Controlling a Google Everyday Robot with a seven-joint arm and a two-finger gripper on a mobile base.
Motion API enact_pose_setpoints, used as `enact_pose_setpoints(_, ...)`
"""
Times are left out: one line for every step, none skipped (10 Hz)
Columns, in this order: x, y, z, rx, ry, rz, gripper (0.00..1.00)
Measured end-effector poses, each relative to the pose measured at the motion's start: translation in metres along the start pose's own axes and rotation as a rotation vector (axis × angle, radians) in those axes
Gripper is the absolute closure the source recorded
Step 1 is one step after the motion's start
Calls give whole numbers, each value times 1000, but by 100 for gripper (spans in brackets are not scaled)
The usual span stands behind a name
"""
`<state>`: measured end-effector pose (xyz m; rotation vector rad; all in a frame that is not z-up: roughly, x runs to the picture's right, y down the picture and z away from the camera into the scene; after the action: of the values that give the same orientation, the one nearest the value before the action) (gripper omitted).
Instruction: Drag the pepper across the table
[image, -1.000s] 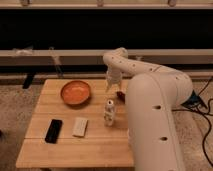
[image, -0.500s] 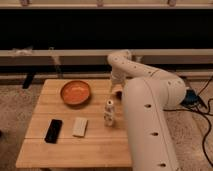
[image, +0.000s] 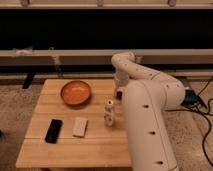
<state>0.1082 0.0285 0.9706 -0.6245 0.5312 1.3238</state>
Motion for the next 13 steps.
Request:
enact_pose_setpoints(0, 1, 4, 2, 12, -5, 35)
enact_pose_setpoints(0, 0, 7, 5, 22, -8, 38)
enact_pose_setpoints(1, -1, 9, 9, 29, -8, 43)
enact_pose_setpoints(2, -2, 12, 14, 40, -8, 56)
enact_pose_setpoints(2, -1, 13, 18, 46, -11, 66)
enact_pose_setpoints(4, 1, 15, 20, 52, -14, 77)
enact_pose_setpoints(6, 1, 15, 25, 55, -18, 84)
enact_pose_setpoints(10, 5, 12, 29, 52, -33, 96)
enact_pose_setpoints(11, 11, 9, 29, 44, -48, 100)
enact_pose_setpoints(11, 18, 7, 27, 35, -64, 100)
enact_pose_setpoints(10, 37, 4, 17, 21, -97, 100)
enact_pose_setpoints(7, 48, 4, 13, 11, -115, 100)
enact_pose_setpoints(5, 59, 5, 6, 4, -132, 100)
